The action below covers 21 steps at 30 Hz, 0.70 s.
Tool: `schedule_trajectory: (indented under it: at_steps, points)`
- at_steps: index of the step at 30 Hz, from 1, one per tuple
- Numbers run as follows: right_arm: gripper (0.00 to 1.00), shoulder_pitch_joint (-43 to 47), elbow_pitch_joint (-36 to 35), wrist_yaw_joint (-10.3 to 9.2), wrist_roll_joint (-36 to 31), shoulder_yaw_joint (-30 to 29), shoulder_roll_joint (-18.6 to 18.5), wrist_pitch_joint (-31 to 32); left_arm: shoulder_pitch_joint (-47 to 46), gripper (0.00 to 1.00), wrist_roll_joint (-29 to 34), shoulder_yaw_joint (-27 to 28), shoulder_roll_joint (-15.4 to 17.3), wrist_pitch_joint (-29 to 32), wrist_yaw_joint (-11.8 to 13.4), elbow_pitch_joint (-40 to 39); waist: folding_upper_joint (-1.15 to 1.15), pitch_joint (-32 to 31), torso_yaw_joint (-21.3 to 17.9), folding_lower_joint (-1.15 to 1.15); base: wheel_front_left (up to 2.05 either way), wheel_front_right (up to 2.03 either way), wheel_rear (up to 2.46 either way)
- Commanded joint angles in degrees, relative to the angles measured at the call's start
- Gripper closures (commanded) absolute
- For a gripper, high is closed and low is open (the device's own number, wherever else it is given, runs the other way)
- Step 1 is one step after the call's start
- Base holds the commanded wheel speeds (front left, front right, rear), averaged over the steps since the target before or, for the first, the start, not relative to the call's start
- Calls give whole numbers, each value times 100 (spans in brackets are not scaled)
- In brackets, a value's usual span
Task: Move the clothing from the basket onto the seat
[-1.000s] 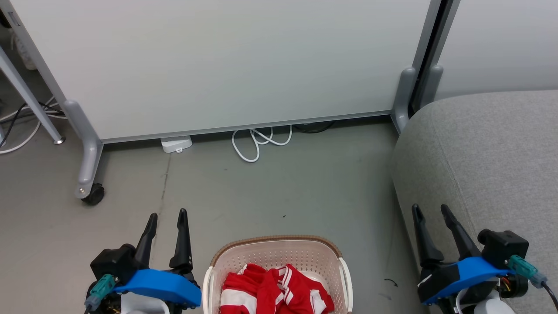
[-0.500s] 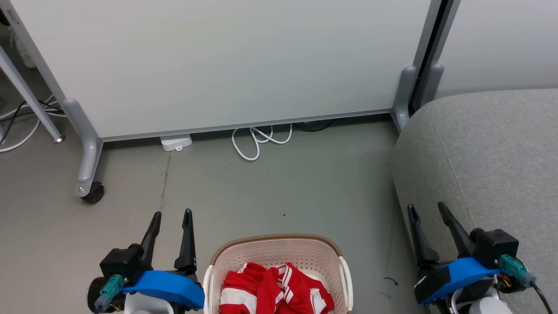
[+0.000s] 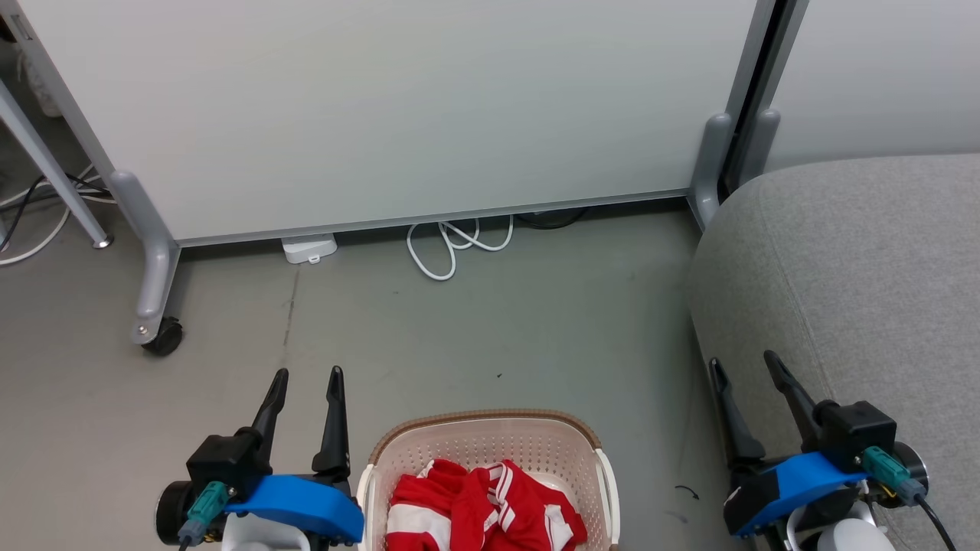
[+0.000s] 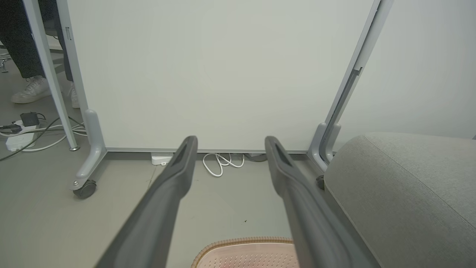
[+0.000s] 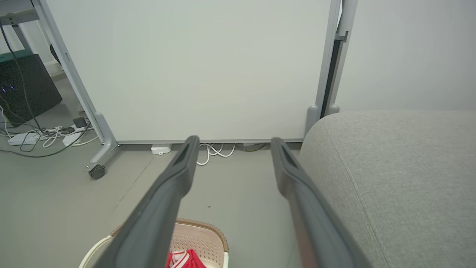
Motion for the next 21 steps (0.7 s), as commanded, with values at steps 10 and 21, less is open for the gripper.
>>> schedule_trajectory:
  at_steps: [10,21]
  points:
    - [0,-28,32,12,11,27,-39,-32,-42,0,-72,-3,3,-22,38,13,0,-28,7,0,0,0,0]
    - [0,-30,-25,13,16,77,-38,-2,0,0,-100,23,4,-21,55,-8,0,36,-26,0,0,0,0]
